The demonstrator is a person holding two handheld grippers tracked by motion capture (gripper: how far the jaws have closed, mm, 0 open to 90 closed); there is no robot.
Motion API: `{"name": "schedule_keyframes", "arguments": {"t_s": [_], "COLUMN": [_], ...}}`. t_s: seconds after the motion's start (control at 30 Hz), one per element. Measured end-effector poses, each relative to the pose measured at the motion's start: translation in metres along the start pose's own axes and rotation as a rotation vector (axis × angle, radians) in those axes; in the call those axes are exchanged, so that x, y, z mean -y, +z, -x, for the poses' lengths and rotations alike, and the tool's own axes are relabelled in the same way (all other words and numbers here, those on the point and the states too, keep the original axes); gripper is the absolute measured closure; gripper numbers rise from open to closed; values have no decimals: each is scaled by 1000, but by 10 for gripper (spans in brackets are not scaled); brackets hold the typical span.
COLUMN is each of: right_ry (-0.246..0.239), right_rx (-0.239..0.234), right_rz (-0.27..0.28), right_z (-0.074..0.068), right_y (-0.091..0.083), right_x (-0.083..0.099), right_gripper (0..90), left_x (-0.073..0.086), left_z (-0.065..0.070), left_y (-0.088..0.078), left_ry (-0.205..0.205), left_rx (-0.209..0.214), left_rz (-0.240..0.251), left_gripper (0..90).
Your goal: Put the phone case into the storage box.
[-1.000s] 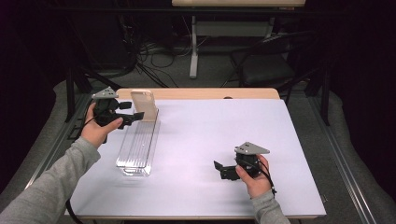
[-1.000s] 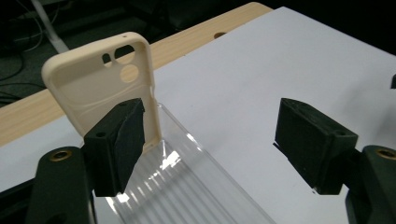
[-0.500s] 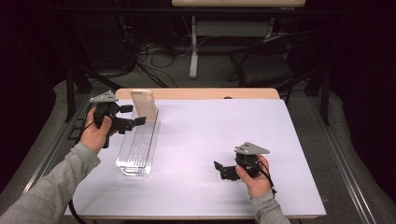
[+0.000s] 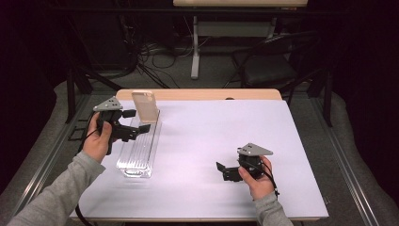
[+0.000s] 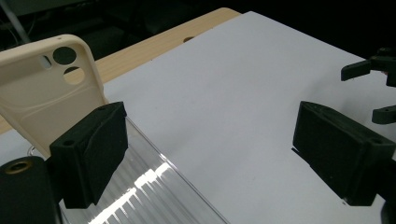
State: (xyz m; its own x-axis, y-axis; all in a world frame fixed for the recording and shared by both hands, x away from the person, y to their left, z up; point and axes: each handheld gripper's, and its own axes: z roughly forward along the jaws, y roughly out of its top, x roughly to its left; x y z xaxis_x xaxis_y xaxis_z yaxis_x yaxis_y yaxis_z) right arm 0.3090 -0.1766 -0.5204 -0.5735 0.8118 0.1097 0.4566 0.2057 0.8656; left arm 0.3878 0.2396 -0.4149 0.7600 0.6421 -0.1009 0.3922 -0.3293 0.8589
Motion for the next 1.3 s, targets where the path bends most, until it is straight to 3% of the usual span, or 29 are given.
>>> {"name": "schedule_keyframes", "arguments": {"t_s": [0.27, 0.5, 0.8, 0.9, 1.3], "right_ry": [1, 3, -11, -18, -32], "right_rx": [-3, -5, -17, -19, -24], "right_rz": [-1, 1, 4, 4, -6], "right_z": [0, 0, 1, 1, -2], "right_y": [-2, -6, -14, -17, -29], "right_x": [-1, -4, -6, -6, 0], "right_gripper": [4, 4, 4, 4, 4], "left_x": [4, 12, 23, 29, 54], "left_z": [12, 18, 26, 26, 25], "left_y": [-3, -8, -15, -17, -28], "left_ry": [18, 23, -1, -27, -50], "left_rx": [20, 24, 31, 38, 10], "left_rz": [25, 17, 58, 80, 84], "left_gripper": [106, 108, 110, 111, 112]}}
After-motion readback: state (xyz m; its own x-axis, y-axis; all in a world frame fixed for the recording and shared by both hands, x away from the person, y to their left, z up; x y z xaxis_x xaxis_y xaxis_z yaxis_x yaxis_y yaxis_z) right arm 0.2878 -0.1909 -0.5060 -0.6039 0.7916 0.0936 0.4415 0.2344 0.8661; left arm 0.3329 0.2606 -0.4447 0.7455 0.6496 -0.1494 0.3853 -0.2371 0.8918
